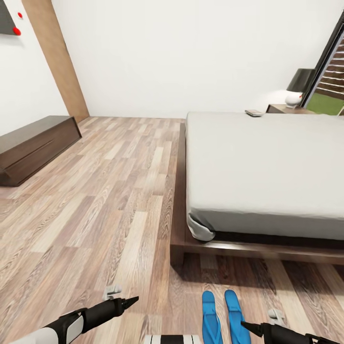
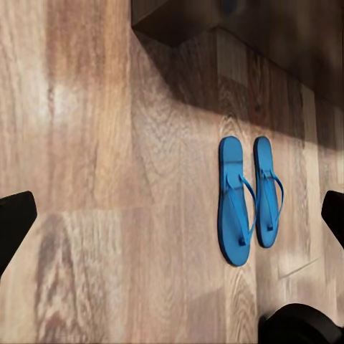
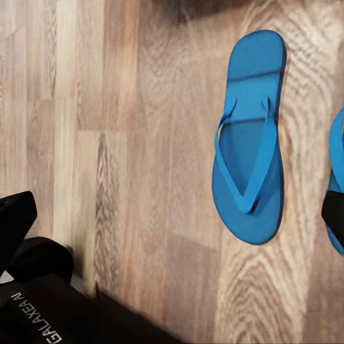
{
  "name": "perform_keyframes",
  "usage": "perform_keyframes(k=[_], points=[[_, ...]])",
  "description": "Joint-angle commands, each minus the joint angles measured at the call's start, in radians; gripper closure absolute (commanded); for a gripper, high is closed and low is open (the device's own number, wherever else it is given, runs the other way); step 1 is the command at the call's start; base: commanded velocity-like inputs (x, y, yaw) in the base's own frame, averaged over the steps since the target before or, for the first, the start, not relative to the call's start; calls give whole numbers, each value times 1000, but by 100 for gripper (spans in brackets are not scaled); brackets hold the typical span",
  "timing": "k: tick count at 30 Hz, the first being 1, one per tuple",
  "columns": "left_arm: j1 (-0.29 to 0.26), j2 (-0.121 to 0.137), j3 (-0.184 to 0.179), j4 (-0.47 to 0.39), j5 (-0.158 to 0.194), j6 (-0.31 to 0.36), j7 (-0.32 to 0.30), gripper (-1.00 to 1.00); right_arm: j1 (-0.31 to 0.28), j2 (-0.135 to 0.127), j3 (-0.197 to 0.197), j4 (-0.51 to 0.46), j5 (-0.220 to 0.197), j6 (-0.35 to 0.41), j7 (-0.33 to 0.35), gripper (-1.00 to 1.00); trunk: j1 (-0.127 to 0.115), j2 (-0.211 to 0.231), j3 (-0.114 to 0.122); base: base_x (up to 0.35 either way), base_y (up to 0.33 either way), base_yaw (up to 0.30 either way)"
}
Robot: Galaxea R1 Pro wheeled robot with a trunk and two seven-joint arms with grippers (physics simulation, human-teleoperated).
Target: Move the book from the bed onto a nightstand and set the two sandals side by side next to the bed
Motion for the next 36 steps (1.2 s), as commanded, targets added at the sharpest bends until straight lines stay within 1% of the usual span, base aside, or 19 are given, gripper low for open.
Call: perform_keyframes(k=[1,30,36], points=[[-1,0,-1,1,3,0,-3,-100,0,0,3,0,-9,10,3,-100,-1,0,3,0,0,0],[0,-4,-2,2,3,0,-3,-100,-1,0,4,0,-6,10,3,-100,-14,7,115,0,0,0],[0,-4,-2,1,3,0,-3,-100,0,0,3,0,-6,10,3,-100,-36,48,134,0,0,0]])
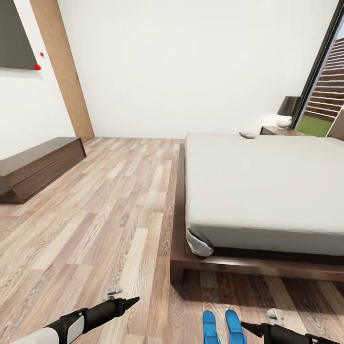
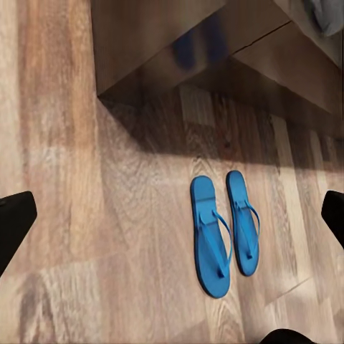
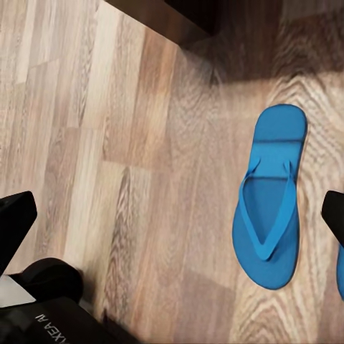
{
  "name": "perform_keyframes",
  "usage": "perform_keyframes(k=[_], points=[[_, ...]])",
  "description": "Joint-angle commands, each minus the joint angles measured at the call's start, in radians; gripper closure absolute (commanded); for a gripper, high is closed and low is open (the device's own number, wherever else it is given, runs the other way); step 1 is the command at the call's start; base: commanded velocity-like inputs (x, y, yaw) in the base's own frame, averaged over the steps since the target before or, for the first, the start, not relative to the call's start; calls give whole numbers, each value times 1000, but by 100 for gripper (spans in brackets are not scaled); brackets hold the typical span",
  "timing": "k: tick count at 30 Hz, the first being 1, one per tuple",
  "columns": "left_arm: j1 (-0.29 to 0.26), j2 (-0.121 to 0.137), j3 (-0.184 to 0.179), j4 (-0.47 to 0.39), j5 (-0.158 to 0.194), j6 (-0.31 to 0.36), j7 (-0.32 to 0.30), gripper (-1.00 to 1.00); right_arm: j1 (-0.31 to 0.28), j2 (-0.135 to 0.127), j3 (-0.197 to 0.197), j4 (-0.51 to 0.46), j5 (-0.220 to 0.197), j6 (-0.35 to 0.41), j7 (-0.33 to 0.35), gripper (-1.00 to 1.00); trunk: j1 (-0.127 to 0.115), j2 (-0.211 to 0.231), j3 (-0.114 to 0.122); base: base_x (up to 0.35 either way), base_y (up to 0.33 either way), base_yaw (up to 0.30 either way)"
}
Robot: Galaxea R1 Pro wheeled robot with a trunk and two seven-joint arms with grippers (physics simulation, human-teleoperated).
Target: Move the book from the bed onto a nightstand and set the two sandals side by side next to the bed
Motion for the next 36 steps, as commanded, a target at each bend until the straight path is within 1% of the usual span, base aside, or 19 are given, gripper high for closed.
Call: perform_keyframes(k=[1,36], points=[[-1,0,0,1,3,0,-3,-100,0,0,3,0,-9,10,3,-100,-4,7,2,0,0,0],[0,-2,0,2,3,0,-2,-100,0,0,3,0,-8,10,3,-100,-138,252,112,0,0,0]])
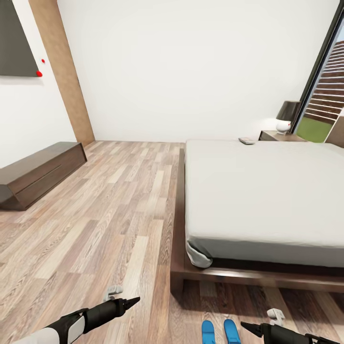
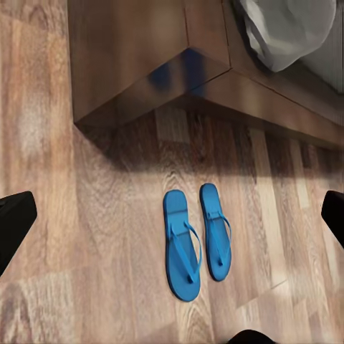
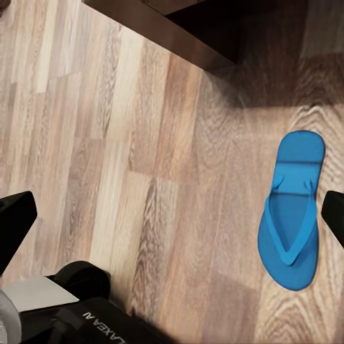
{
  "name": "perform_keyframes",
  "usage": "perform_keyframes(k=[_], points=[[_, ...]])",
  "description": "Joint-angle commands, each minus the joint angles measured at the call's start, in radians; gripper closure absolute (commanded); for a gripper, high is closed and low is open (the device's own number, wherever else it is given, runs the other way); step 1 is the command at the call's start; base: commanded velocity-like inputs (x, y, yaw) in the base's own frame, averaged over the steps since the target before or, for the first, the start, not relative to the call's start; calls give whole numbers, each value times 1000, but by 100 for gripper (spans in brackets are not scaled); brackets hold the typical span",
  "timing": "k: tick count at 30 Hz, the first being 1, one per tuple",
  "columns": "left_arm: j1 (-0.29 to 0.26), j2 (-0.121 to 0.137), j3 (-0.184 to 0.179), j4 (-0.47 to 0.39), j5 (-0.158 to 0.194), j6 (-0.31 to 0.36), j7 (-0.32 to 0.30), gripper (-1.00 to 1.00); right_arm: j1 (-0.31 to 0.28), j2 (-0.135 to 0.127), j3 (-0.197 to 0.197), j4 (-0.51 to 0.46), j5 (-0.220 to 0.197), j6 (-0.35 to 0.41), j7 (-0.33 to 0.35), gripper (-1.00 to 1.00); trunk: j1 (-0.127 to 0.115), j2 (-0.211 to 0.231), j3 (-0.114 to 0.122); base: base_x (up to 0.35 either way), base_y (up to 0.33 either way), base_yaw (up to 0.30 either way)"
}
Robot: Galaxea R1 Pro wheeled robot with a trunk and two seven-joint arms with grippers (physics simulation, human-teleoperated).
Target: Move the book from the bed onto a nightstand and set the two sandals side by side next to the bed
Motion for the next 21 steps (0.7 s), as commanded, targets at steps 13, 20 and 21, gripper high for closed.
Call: perform_keyframes(k=[13,20,21], points=[[19,-134,-1,0,-5,-89,498,-100,-1,1,3,40,-9,10,-109,-100,-50,91,40,0,0,0],[24,-156,-1,0,-6,-100,557,-100,-1,26,5,53,-9,10,-346,-100,-77,140,62,0,0,0],[25,-157,-1,0,-6,-101,560,-100,-1,34,5,53,-9,10,-366,-100,-81,147,65,0,0,0]])
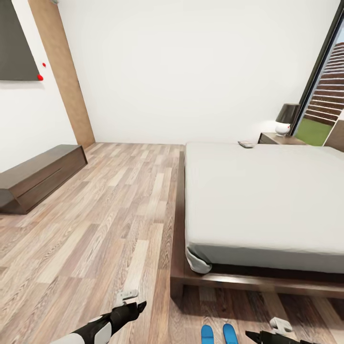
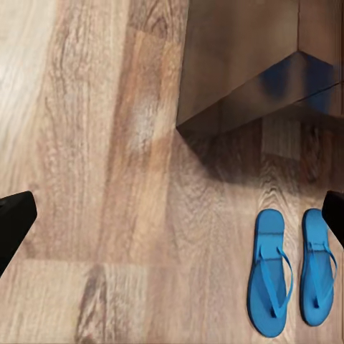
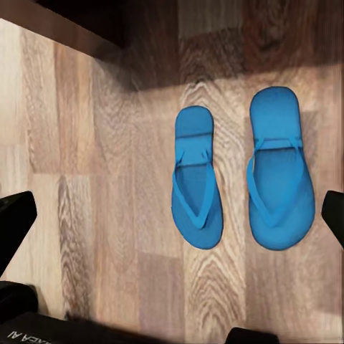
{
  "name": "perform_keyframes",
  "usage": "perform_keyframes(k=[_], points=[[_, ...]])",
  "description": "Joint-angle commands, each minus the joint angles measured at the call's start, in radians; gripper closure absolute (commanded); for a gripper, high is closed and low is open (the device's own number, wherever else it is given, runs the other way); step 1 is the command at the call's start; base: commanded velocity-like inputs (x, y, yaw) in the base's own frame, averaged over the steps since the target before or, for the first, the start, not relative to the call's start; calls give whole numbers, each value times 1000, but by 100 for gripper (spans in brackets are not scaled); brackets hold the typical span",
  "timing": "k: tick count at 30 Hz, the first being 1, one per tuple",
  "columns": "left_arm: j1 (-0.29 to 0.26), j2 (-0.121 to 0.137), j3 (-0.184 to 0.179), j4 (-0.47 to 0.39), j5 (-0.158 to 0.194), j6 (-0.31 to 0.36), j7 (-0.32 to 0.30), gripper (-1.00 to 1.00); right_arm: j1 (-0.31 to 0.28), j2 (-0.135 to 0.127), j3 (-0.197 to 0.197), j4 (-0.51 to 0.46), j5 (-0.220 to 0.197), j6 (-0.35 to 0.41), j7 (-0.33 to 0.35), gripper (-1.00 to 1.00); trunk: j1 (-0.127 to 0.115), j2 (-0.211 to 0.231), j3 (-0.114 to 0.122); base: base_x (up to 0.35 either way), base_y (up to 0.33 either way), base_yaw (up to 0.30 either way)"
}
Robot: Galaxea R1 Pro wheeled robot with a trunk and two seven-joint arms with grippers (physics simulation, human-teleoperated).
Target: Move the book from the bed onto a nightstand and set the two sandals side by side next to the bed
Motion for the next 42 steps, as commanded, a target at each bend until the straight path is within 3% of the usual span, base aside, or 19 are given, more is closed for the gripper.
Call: perform_keyframes(k=[1,7,10,14,18,22,42], points=[[0,-1,1,1,10,-1,-3,-100,0,7,-2,0,-9,10,-10,-100,-4,7,2,0,0,0],[5,-4,1,1,10,-2,31,-100,0,19,-2,0,-9,10,-30,-100,-27,49,21,0,0,0],[46,-4,1,1,10,0,76,-100,0,20,-2,6,-8,10,-32,-100,-39,70,31,0,0,0],[87,-4,-1,1,10,1,92,-100,0,20,-2,39,-7,10,-33,-100,-54,98,43,0,0,0],[137,-4,-2,-1,7,-2,96,-100,0,21,-2,68,-7,10,-33,-100,-54,98,43,0,0,11],[150,0,0,-1,8,-3,97,-100,0,21,-2,75,-8,10,-33,-100,-54,98,43,0,0,138],[155,-1,1,-2,10,-4,97,-100,0,21,-2,79,-10,10,-33,-100,-54,98,43,0,0,283]])
